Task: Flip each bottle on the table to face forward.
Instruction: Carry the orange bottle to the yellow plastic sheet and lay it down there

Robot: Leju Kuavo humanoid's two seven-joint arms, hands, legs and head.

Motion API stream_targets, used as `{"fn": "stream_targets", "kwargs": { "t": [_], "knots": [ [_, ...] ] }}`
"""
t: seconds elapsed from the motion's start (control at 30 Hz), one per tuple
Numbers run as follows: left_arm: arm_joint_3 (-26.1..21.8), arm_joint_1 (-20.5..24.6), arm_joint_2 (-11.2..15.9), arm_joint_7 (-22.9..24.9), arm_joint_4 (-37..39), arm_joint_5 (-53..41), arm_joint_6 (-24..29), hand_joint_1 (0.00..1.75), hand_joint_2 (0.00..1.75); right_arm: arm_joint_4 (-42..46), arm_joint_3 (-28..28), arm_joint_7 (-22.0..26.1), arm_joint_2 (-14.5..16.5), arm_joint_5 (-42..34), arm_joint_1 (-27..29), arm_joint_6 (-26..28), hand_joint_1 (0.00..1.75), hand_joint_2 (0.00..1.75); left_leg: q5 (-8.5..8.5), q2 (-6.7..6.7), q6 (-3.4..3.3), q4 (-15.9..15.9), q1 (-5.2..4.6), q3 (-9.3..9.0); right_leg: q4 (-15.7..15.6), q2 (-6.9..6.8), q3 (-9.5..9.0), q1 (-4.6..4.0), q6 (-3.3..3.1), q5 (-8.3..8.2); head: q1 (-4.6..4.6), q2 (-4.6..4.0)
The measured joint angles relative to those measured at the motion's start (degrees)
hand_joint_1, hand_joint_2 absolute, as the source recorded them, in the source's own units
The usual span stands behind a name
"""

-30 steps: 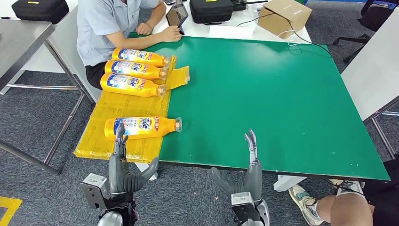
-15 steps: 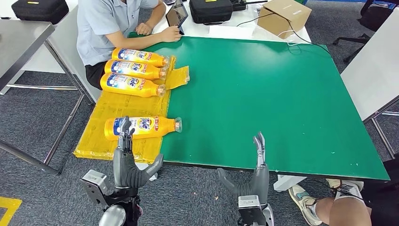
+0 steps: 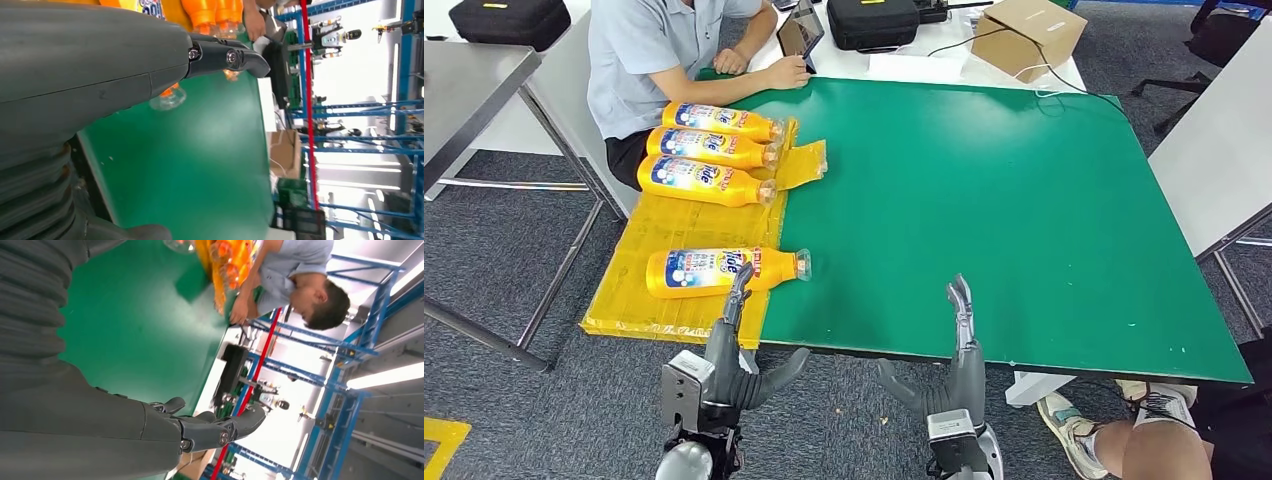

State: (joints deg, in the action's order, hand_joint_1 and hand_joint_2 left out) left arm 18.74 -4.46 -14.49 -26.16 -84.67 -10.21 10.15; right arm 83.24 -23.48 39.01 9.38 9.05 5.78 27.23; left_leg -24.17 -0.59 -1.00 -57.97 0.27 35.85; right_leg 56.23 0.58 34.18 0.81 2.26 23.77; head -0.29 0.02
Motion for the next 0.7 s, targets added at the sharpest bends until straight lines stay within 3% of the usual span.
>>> {"fn": "stream_targets", "kwargs": {
  "t": [0.4,0.7],
  "knots": [
    [0.4,0.6,0.0,1.2,1.9,0.1,0.5,0.0,1.75,-1.4,-0.8,0.0,0.9,-2.3,-0.9,-1.5,0.0,1.75,0.0,-0.01,0.0,0.0,0.0,0.0,0.0,0.0,0.0,0.0,0.0,0.0,0.01,0.0],
    [0.8,0.3,0.1,3.5,2.1,10.7,-9.7,0.0,1.75,-2.0,-0.8,0.0,0.9,-3.0,-0.9,-3.2,0.0,1.75,0.0,-0.01,0.0,0.0,0.0,0.0,0.0,0.0,-0.01,0.0,0.0,0.0,0.01,0.0]
  ]
}}
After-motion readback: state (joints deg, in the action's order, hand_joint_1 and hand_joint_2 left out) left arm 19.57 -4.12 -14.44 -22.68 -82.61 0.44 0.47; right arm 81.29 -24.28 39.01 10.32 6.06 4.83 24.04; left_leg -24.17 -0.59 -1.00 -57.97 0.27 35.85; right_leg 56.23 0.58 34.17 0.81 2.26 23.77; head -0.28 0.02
